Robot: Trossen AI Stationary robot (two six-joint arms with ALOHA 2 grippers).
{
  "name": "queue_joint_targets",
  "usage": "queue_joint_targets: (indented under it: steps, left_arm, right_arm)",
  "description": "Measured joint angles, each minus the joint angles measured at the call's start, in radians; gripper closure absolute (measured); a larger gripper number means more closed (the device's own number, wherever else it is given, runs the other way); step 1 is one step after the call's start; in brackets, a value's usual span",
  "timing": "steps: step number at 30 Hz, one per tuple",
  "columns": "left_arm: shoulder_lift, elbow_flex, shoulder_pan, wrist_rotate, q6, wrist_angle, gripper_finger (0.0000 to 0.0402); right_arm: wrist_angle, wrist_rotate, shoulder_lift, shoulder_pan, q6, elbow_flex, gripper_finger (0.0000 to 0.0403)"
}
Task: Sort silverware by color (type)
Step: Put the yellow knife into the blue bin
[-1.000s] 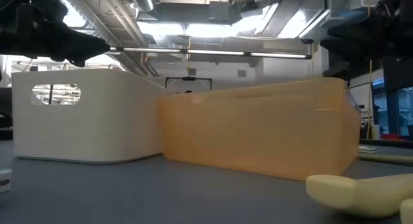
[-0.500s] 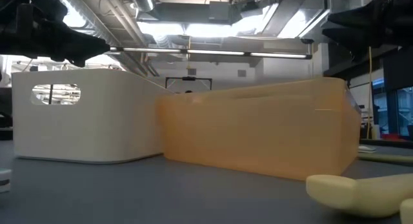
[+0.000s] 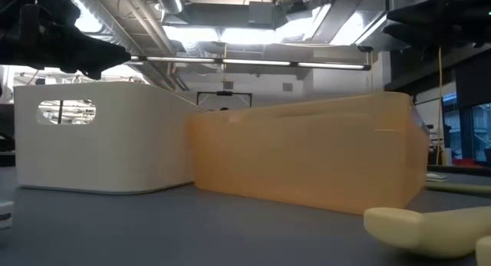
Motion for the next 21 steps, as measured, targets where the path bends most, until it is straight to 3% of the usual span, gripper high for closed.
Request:
queue_joint_targets:
  steps: [9,21]
  left_arm:
    - [0.0,0.0,0.0,0.0,0.0,0.0,0.0279]
    - [0.0,0.0,0.0,0.0,0.001,0.0,0.0279]
  right_arm:
    - [-0.037,0.052,0.116,0.0,-0.099,0.09,0.021]
    - [-0.275,0.196,0.278,0.0,-0.184,0.29,0.021]
